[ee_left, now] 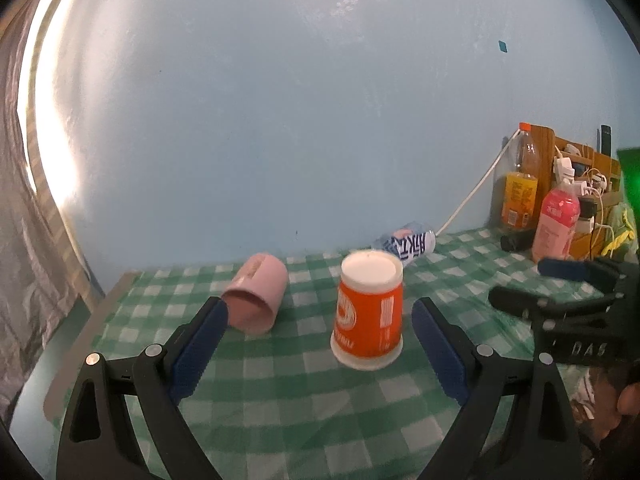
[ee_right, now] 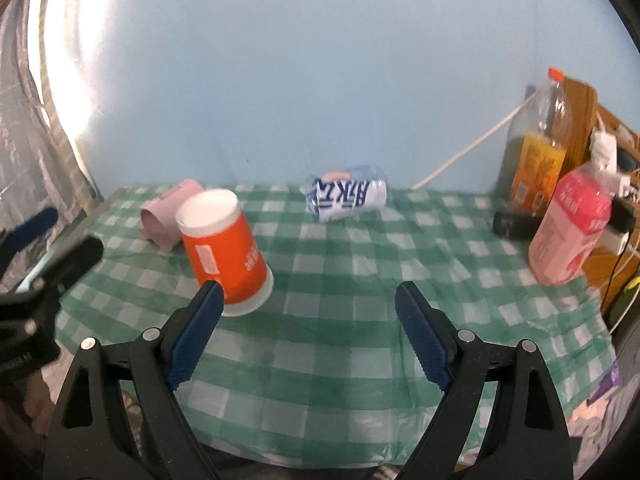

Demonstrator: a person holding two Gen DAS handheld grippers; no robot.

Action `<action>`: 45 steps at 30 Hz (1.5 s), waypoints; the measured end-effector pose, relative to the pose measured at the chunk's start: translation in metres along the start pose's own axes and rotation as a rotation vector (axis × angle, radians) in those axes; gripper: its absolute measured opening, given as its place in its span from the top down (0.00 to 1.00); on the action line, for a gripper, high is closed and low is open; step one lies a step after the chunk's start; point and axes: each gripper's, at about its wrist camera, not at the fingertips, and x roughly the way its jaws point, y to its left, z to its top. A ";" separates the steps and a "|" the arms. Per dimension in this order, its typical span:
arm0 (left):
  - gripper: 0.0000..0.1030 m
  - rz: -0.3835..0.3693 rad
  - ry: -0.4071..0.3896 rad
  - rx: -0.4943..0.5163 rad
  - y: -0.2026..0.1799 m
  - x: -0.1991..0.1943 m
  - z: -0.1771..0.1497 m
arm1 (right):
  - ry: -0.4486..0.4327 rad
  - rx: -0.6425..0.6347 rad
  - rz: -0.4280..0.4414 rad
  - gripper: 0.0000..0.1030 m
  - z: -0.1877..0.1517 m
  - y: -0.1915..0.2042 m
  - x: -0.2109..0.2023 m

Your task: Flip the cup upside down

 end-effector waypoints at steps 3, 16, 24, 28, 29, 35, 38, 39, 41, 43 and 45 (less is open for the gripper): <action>0.08 -0.007 0.007 -0.026 0.005 -0.005 -0.007 | -0.034 -0.005 -0.013 0.15 0.000 0.004 -0.008; 0.08 -0.009 -0.034 -0.067 0.025 -0.042 -0.015 | -0.087 -0.027 -0.070 0.15 -0.011 0.015 -0.035; 0.08 -0.029 -0.047 -0.076 0.026 -0.051 -0.016 | -0.104 -0.042 -0.084 0.15 -0.018 0.019 -0.048; 0.08 -0.039 -0.046 -0.082 0.026 -0.053 -0.017 | -0.105 -0.033 -0.082 0.15 -0.020 0.019 -0.049; 0.08 -0.032 -0.046 -0.084 0.026 -0.053 -0.017 | -0.102 -0.033 -0.080 0.15 -0.020 0.019 -0.048; 0.08 -0.005 -0.003 -0.112 0.031 -0.047 -0.018 | -0.096 -0.023 -0.079 0.15 -0.020 0.017 -0.046; 0.08 0.003 0.013 -0.126 0.033 -0.045 -0.019 | -0.093 -0.023 -0.077 0.15 -0.020 0.017 -0.045; 0.08 0.004 0.012 -0.128 0.034 -0.045 -0.019 | -0.092 -0.024 -0.078 0.15 -0.020 0.018 -0.045; 0.08 0.012 0.006 -0.121 0.032 -0.046 -0.020 | -0.091 -0.023 -0.079 0.15 -0.020 0.018 -0.044; 0.08 0.015 0.002 -0.109 0.031 -0.046 -0.020 | -0.089 -0.022 -0.080 0.15 -0.020 0.018 -0.045; 0.08 0.013 0.002 -0.099 0.028 -0.046 -0.020 | -0.087 -0.021 -0.078 0.15 -0.020 0.018 -0.044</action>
